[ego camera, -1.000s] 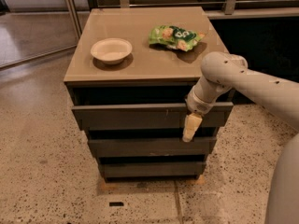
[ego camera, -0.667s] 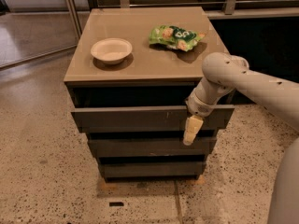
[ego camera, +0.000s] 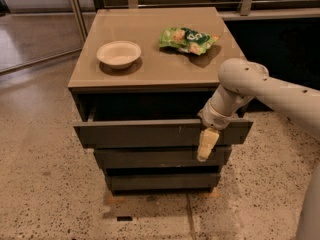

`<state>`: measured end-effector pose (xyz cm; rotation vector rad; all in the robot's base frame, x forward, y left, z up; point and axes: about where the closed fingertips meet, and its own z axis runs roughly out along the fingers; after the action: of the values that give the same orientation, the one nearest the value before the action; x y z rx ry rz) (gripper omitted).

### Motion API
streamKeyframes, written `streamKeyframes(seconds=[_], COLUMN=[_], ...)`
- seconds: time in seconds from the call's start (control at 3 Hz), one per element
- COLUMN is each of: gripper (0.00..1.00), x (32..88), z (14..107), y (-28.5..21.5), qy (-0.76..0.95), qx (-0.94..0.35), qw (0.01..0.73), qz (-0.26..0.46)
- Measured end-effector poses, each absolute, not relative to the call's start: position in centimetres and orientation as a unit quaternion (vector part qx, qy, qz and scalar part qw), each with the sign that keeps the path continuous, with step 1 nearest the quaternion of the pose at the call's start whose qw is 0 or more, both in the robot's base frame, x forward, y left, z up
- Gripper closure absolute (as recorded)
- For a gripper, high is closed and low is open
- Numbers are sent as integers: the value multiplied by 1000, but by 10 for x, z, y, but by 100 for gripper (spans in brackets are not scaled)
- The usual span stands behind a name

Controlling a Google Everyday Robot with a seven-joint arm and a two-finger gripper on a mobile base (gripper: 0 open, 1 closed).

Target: Open top drawer

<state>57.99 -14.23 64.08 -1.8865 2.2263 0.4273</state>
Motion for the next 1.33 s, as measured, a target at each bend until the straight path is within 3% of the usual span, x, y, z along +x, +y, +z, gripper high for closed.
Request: streamKeyframes(seconds=[0.33,1.33], gripper=[0,0], x=[578,506], z=[644,672], y=[-142,-126], qy=[751,735], qx=[-636,-661], qw=[96,11], qz=[146,154])
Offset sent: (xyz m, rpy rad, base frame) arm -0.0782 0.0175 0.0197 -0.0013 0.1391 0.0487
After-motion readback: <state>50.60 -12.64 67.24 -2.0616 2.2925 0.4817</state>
